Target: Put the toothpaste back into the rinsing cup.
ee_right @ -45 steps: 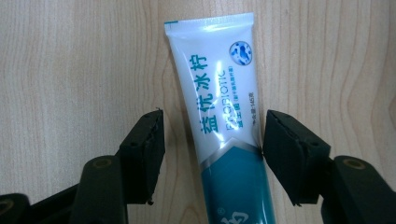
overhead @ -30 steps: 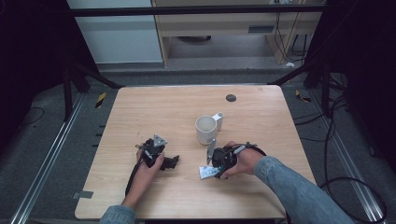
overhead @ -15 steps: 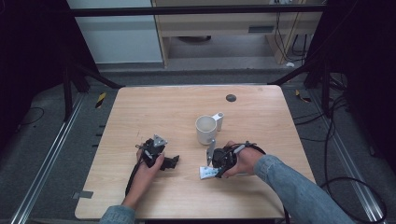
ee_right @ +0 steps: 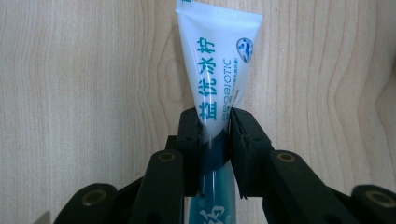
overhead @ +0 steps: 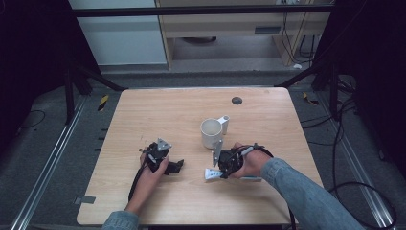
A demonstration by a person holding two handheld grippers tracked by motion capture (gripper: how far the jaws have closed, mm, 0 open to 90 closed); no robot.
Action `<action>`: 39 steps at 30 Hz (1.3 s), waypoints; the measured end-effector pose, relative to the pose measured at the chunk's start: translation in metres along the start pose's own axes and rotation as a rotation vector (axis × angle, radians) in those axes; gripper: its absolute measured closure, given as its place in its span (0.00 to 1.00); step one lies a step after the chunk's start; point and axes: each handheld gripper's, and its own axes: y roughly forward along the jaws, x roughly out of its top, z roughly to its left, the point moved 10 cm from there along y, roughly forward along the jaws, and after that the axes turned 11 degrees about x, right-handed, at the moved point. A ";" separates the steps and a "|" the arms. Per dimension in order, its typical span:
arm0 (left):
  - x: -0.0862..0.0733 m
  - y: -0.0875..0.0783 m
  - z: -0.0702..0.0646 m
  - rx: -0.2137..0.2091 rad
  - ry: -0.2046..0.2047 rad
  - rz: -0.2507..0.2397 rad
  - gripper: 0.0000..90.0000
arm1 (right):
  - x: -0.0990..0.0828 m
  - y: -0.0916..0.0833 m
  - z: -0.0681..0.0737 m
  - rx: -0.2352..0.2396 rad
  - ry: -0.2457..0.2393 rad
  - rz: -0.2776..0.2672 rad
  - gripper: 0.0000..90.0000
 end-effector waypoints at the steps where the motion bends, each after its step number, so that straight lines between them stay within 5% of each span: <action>1: 0.000 0.000 0.000 0.000 -0.001 0.000 0.00 | 0.000 0.000 0.000 0.000 0.004 0.002 0.83; 39: 0.000 0.000 0.000 0.000 0.001 0.001 0.00 | -0.005 -0.023 0.001 -0.045 0.085 -0.026 0.89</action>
